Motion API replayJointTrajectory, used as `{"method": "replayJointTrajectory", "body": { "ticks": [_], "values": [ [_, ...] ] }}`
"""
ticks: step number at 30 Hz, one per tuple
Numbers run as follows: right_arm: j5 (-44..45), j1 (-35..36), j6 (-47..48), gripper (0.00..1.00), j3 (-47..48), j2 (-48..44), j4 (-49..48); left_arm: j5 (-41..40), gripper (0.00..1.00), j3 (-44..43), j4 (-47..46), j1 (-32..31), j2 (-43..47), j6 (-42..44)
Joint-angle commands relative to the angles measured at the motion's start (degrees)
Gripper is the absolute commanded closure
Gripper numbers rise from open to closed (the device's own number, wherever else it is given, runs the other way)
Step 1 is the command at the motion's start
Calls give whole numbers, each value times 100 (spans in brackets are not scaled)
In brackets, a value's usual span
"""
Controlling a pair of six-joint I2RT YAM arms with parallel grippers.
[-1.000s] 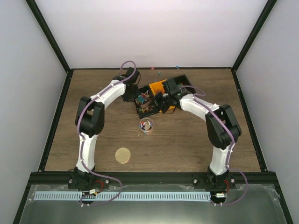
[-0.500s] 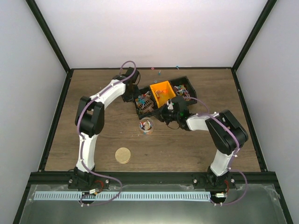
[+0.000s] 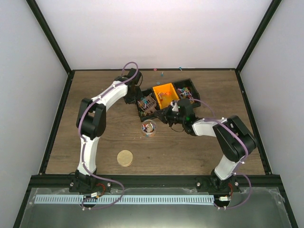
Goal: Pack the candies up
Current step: Scoop the fake candies from the storage box, then place the fake candies in the packing bottle.
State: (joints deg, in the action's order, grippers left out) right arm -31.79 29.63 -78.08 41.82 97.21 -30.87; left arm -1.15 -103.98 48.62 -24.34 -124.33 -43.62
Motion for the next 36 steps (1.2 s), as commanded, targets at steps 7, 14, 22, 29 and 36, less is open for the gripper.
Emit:
{"method": "replayJointTrajectory", "body": {
  "ticks": [7, 14, 22, 29, 36],
  "values": [
    [-544, -49, -75, 99, -397, -638, -443, 657, 96, -122, 13, 134, -40, -7],
    [-516, -61, -216, 99, -1037, -1289, -595, 653, 78, -156, 20, 228, 77, 77],
    [-408, -89, -36, 99, -1543, -2518, 185, 756, 74, -156, -10, 260, 95, 85],
    [-429, -89, 677, 99, -1596, -3767, 1954, 825, 74, -130, -60, 260, 50, 99],
    [-362, -57, 1533, 99, -1325, -4339, 3788, 869, 74, -130, -108, 255, 6, 80]
  ]
}}
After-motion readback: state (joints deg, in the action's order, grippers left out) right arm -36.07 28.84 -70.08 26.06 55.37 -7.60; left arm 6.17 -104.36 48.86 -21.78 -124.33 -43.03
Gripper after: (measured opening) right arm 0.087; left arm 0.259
